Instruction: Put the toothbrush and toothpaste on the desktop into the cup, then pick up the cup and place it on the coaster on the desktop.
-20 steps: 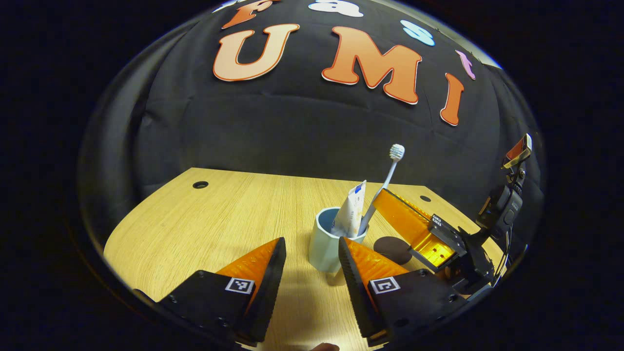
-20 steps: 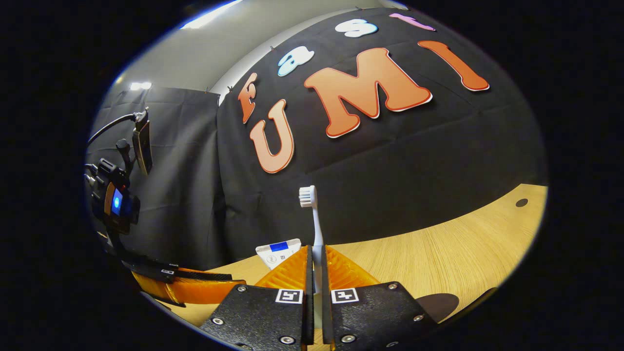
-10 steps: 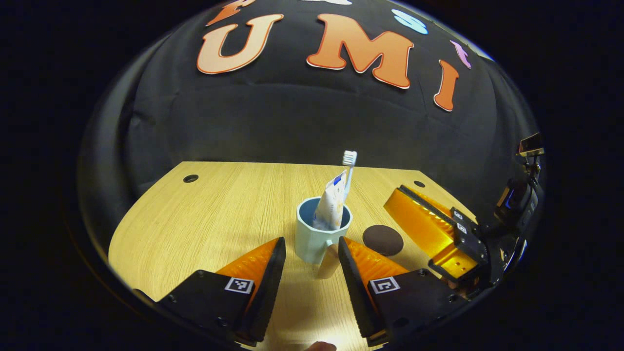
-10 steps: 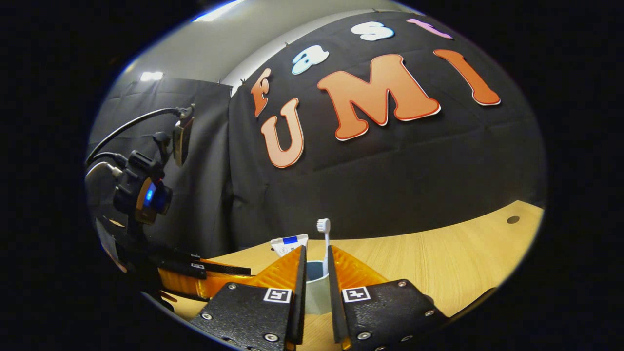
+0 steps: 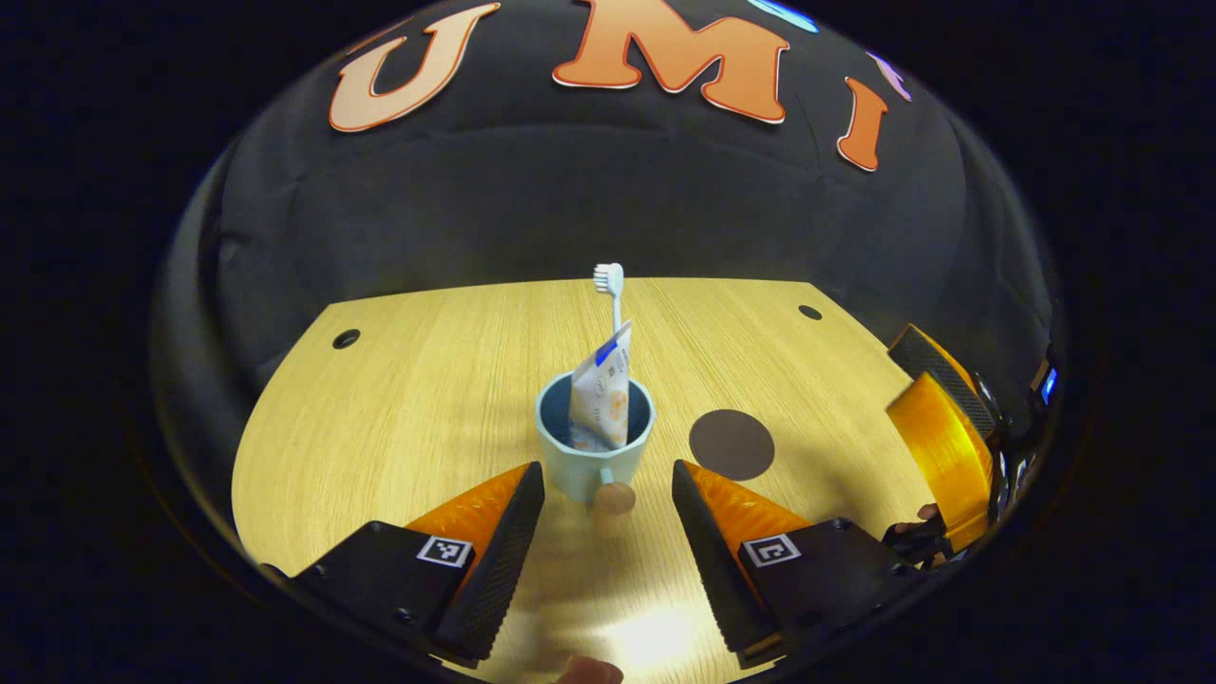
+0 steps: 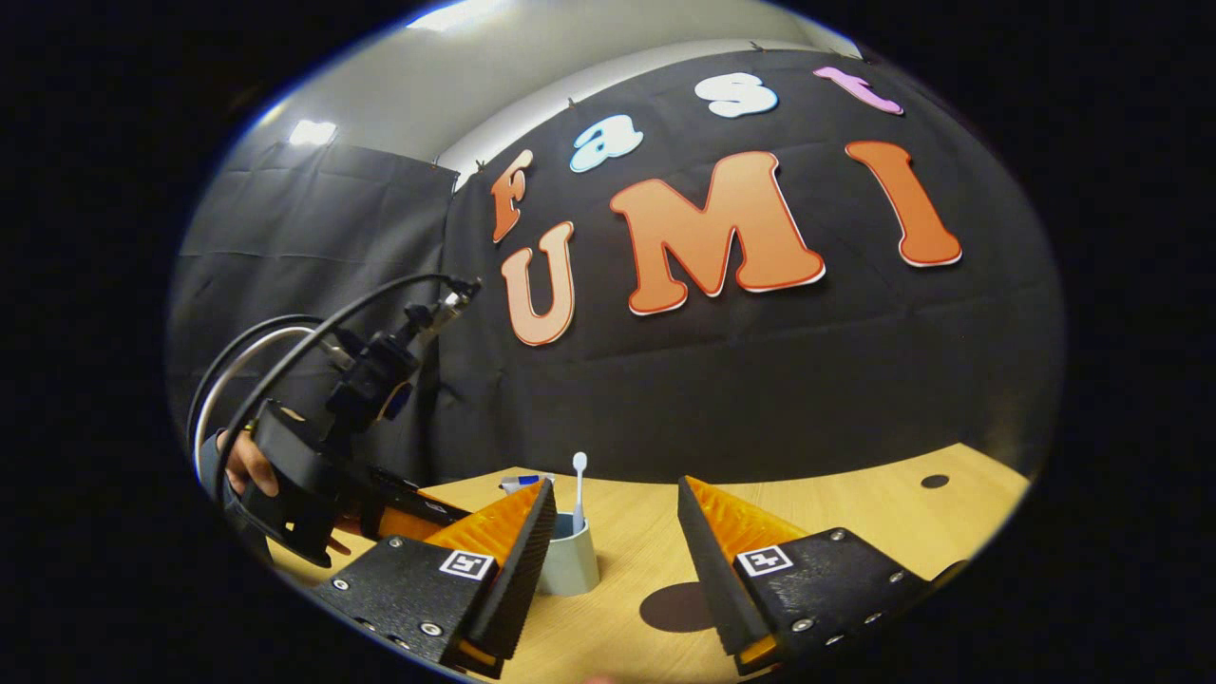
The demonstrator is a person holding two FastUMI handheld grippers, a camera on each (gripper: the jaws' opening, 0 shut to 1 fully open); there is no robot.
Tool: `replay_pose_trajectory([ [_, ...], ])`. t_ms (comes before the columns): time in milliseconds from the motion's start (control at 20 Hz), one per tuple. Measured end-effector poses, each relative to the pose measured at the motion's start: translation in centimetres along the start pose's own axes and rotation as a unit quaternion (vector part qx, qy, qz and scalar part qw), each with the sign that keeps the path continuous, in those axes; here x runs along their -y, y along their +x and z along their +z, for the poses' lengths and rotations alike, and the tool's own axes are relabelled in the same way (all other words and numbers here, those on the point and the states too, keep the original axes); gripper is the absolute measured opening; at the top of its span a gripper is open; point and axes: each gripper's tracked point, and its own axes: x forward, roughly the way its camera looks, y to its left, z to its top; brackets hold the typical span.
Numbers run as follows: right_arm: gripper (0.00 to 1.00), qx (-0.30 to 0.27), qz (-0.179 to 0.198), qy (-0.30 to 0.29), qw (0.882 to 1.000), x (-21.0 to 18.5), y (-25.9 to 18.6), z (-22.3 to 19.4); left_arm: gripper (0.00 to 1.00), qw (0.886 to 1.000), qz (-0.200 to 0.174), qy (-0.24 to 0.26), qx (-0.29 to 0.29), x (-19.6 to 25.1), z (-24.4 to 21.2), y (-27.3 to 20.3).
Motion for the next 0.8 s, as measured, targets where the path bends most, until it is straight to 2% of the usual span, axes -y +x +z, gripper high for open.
replay_pose_trajectory([
  [150,0.89,-0.013,-0.015,-0.045,0.999,1.9,-1.9,0.2,0.88,0.999,0.008,0.013,-0.044,0.0,-0.5,0.9],
  [200,0.96,-0.012,-0.023,-0.053,0.998,2.6,-2.3,0.7,0.88,0.998,0.006,0.01,-0.063,0.1,-0.9,1.1],
  [250,0.93,-0.01,-0.03,-0.057,0.998,3.2,-2.8,1.3,0.88,0.996,0.008,0.004,-0.087,0.0,-1.2,1.3],
  [400,0.95,-0.018,-0.05,-0.07,0.996,5.5,-5.0,1.9,0.89,0.989,0.025,-0.005,-0.145,-0.4,-2.0,2.2],
  [450,0.9,-0.021,-0.058,-0.077,0.995,6.2,-5.8,2.1,0.89,0.987,0.024,-0.003,-0.158,-0.3,-1.9,2.3],
  [500,1.0,-0.023,-0.066,-0.083,0.994,7.1,-6.6,2.4,0.88,0.985,0.025,0.0,-0.168,-0.3,-1.7,2.4],
  [550,0.96,-0.023,-0.074,-0.087,0.993,7.7,-7.4,2.9,0.88,0.984,0.025,0.005,-0.176,-0.3,-1.4,2.6],
  [650,0.96,-0.023,-0.084,-0.083,0.993,8.5,-8.7,3.5,0.88,0.981,0.028,0.018,-0.191,-0.1,-1.4,2.9],
  [800,0.96,-0.016,-0.08,-0.078,0.994,8.3,-10.0,4.7,0.88,0.973,0.031,0.02,-0.228,0.4,-2.4,3.6],
])
